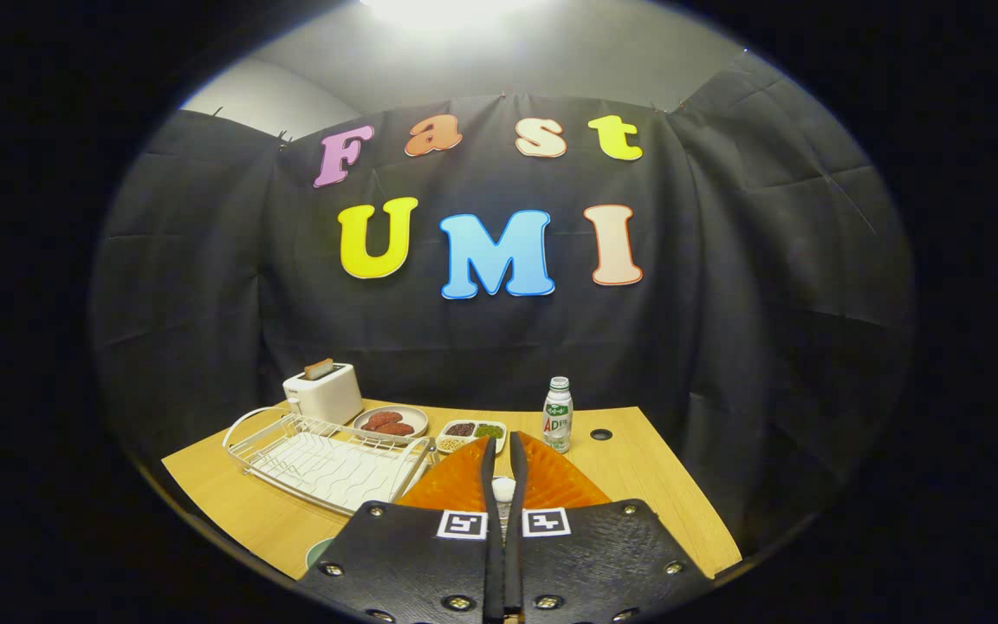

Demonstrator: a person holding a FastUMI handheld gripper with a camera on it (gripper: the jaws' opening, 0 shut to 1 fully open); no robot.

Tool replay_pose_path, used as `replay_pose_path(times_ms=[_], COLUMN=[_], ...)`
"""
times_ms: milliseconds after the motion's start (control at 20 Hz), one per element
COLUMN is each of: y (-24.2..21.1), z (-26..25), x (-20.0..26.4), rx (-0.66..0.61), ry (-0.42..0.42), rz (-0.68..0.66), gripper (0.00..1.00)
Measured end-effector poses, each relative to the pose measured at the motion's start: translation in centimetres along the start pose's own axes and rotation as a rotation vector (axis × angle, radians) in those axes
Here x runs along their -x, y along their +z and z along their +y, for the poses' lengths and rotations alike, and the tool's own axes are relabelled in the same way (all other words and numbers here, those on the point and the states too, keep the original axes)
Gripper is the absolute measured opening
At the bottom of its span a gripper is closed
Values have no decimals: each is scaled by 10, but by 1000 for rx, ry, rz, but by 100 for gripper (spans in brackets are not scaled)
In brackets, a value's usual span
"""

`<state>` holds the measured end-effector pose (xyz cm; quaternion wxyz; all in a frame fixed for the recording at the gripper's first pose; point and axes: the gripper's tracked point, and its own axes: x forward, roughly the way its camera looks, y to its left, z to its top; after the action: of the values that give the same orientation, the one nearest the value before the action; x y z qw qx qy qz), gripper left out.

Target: Take the plate from the dish rack, then take the spoon from the basket and place it into the plate.

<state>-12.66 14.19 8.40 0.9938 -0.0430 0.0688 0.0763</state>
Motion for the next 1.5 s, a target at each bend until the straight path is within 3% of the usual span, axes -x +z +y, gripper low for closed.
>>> replay_pose_path(times_ms=[800, 1000, 1500], y=[-62, -90, -112], z=[96, 112, 158], x=[7, -3, -20], rx=[54, 75, 70], ry=[233, 268, 345], rz=[161, 229, 285], gripper=[1, 1, 2])
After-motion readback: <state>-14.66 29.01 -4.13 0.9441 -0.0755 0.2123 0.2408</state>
